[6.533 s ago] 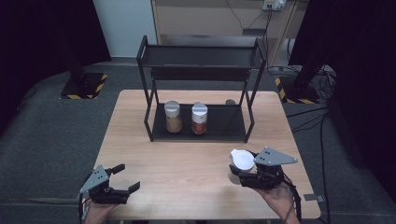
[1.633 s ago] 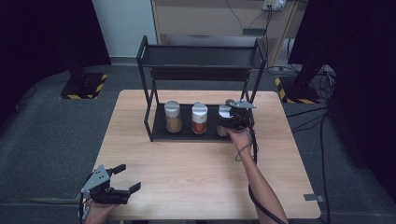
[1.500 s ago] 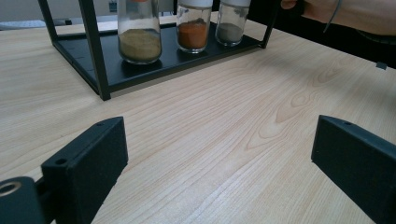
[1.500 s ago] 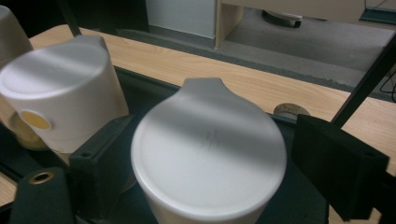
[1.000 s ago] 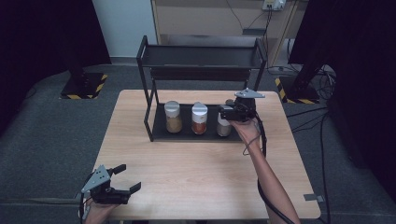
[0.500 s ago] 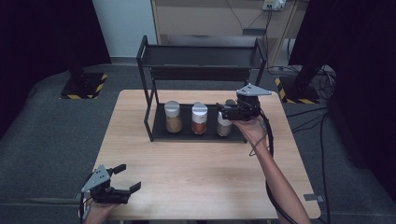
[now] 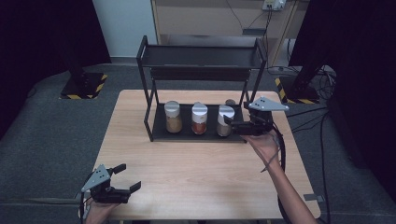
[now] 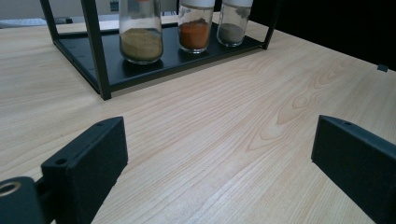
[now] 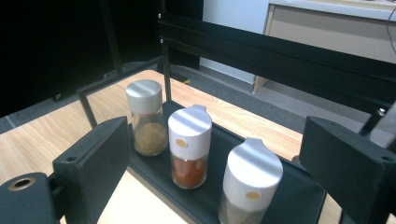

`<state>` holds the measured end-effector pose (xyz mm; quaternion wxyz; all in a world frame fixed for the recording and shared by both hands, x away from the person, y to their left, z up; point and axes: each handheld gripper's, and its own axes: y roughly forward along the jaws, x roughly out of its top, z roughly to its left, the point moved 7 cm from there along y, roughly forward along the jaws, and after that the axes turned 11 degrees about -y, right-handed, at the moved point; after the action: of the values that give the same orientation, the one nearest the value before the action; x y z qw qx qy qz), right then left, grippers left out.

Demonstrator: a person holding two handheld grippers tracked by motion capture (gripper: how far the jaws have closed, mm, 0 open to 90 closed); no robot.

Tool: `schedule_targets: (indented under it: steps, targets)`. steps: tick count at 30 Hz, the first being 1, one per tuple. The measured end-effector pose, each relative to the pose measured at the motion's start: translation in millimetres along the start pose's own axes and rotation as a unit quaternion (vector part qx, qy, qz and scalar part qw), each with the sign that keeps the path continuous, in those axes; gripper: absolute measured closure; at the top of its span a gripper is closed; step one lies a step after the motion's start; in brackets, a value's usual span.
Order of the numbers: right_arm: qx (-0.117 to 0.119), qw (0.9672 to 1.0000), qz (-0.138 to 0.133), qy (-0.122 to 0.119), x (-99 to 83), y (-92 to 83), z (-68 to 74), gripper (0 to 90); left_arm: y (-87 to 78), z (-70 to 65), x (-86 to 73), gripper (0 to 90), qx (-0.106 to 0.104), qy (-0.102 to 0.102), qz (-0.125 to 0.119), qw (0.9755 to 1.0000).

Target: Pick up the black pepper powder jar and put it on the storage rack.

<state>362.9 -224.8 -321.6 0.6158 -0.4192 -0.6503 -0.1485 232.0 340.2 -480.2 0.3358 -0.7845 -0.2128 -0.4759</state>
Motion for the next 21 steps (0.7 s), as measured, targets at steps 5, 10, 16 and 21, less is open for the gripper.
schedule_targets:
  steps: [5,10,16,21]
  targets:
    - [-0.001,1.0,-0.006,0.001,-7.3,-21.3,5.9,9.3,0.0,-0.4,0.1,2.6,0.001,0.001,0.0,1.0]
    - [-0.003,1.0,-0.008,-0.005,-16.0,-40.5,14.1,9.3,-0.1,-1.1,-0.1,2.6,-0.001,0.004,0.001,1.0]
    - [-0.001,1.0,-0.009,-0.002,-29.2,-58.1,21.7,9.3,0.1,-1.3,-0.1,2.6,-0.002,0.005,0.001,1.0]
    - [0.001,0.9999,-0.01,0.004,-38.4,-71.2,26.3,9.3,-0.4,-1.5,-0.3,2.6,-0.003,0.005,0.0,1.0]
